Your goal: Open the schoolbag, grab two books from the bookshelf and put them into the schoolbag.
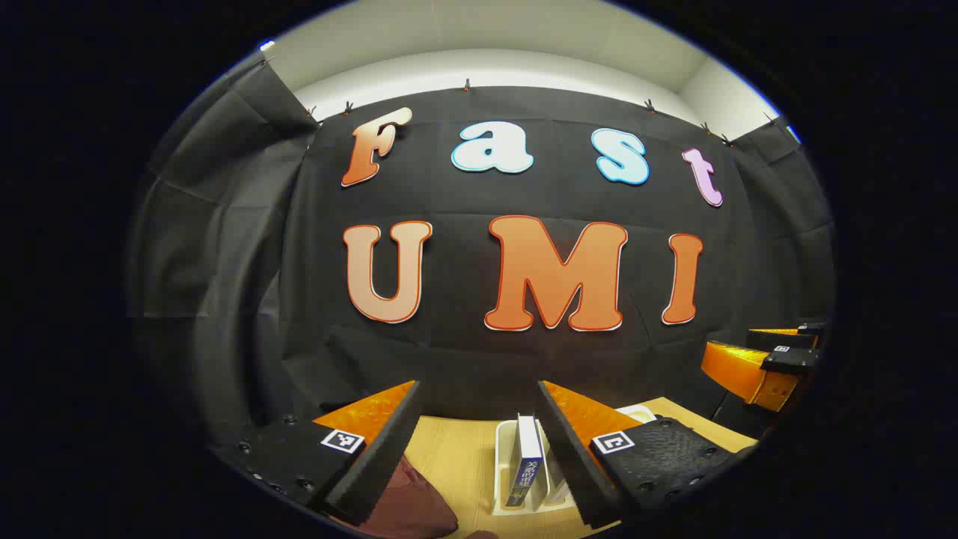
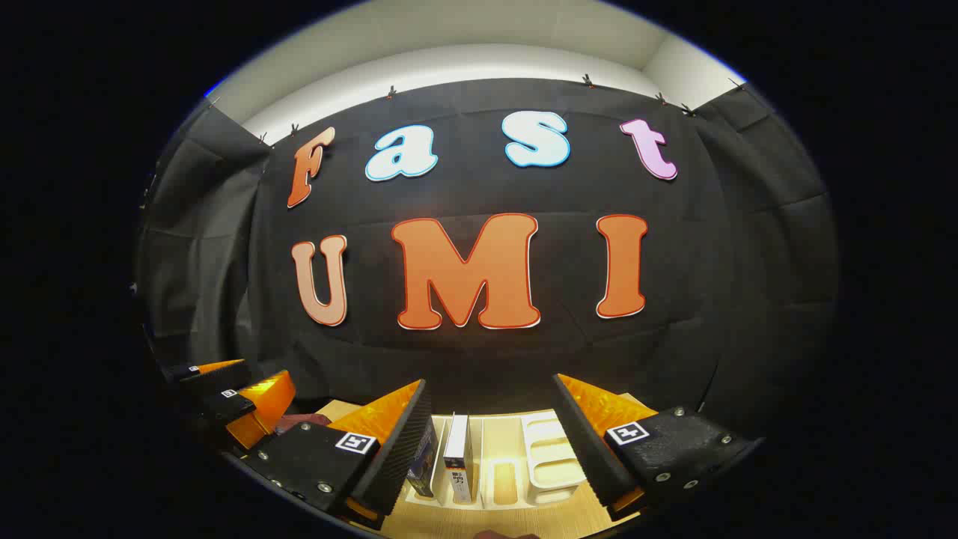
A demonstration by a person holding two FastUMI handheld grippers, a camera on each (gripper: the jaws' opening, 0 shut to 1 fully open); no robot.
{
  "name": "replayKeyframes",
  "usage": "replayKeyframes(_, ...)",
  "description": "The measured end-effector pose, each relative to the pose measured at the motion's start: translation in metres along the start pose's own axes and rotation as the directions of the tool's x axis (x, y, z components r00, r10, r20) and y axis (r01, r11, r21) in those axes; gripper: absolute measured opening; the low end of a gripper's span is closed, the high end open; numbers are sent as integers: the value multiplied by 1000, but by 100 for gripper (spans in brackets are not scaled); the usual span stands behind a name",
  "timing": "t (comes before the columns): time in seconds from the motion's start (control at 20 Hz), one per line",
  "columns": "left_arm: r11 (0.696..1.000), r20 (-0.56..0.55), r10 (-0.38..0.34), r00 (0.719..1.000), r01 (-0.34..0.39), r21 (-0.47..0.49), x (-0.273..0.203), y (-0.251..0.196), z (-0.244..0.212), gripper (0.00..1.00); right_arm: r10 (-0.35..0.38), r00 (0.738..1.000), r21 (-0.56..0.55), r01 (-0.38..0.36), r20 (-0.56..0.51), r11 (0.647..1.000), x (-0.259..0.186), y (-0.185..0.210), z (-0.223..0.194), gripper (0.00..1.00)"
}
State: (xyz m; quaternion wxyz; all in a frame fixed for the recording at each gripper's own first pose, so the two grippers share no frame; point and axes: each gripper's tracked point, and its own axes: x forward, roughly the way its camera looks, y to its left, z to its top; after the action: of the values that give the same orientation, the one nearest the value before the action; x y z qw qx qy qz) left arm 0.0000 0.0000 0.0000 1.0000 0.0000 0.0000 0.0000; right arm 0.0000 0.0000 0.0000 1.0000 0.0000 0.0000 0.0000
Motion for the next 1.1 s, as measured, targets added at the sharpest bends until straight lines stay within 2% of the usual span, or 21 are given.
replayKeyframes(0.05, 1000, -2, 0, 1000, 0, 0, 1, 0, -1, 95, 0, 1000, 1, 0, -2, 1000, 0, 1, -1, 96)
replayKeyframes(0.7, 1000, -50, 20, 999, -21, -13, -5, 3, -10, 95, 12, 1000, -20, -13, -19, 1000, 2, 3, -6, 96)
replayKeyframes(1.1, 1000, -25, 31, 999, -31, -4, 0, 5, -6, 95, 16, 999, -18, -17, -32, 1000, 5, 5, -9, 96)
